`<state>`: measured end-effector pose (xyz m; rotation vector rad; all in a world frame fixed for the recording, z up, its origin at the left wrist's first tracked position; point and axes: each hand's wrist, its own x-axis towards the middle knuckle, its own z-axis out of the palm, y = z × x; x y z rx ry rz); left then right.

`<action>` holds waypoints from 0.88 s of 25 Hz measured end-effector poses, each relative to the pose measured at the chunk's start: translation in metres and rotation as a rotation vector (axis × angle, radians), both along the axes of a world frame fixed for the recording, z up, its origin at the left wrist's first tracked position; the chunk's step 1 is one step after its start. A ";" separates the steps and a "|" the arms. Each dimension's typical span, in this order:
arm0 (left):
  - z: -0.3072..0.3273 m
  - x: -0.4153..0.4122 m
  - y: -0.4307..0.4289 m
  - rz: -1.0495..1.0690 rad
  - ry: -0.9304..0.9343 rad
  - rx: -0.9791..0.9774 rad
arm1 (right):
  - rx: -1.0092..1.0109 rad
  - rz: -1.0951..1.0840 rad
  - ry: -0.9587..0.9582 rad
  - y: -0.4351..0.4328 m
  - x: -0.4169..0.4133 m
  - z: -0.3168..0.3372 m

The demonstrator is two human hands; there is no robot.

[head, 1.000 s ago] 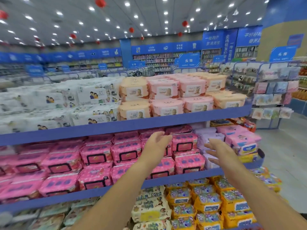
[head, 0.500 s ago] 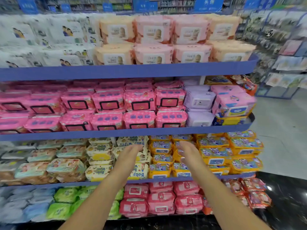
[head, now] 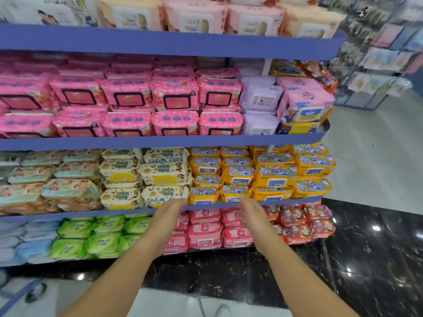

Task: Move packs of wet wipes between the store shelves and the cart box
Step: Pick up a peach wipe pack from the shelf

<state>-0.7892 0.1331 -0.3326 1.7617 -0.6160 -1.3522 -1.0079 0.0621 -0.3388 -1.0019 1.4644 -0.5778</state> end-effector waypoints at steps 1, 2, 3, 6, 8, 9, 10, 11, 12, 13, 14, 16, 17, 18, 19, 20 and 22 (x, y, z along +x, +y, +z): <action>0.000 0.013 0.011 0.015 0.002 -0.007 | 0.000 0.010 0.005 0.009 0.013 0.000; 0.000 0.029 0.025 0.032 0.006 -0.017 | 0.003 0.026 0.005 0.018 0.028 -0.001; 0.000 0.050 0.044 0.053 0.009 -0.029 | 0.013 0.043 0.016 0.032 0.049 -0.002; 0.000 0.124 0.111 0.138 -0.021 -0.033 | 0.020 0.131 0.020 0.078 0.122 -0.010; -0.002 0.181 0.167 0.243 -0.034 -0.031 | 0.030 0.213 0.017 0.113 0.183 -0.016; -0.002 0.208 0.193 0.286 -0.029 -0.028 | 0.032 0.247 0.012 0.129 0.214 -0.017; -0.002 0.233 0.218 0.332 -0.029 -0.023 | 0.036 0.281 0.006 0.144 0.243 -0.019; -0.001 0.258 0.242 0.376 -0.035 -0.022 | 0.041 0.318 0.001 0.157 0.275 -0.018; -0.002 0.282 0.264 0.417 -0.039 -0.025 | 0.035 0.357 -0.010 0.166 0.305 -0.017; 0.000 0.309 0.287 0.460 -0.044 -0.026 | 0.031 0.402 -0.016 0.178 0.340 -0.014; 0.002 0.332 0.306 0.512 -0.045 -0.026 | 0.025 0.441 -0.019 0.187 0.371 -0.011; 0.006 0.376 0.336 0.597 -0.042 -0.039 | 0.032 0.508 -0.045 0.207 0.429 0.001; 0.008 0.396 0.349 0.621 -0.053 -0.045 | 0.026 0.539 -0.062 0.214 0.458 0.005; 0.008 0.419 0.362 0.658 -0.068 -0.055 | 0.022 0.580 -0.059 0.222 0.490 0.007; 0.005 0.440 0.374 0.687 -0.081 -0.055 | 0.022 0.621 -0.044 0.227 0.518 0.007; 0.002 0.460 0.383 0.714 -0.091 -0.052 | 0.028 0.665 -0.034 0.234 0.546 0.006; -0.003 0.499 0.403 0.764 -0.115 -0.033 | 0.024 0.754 -0.044 0.249 0.601 -0.001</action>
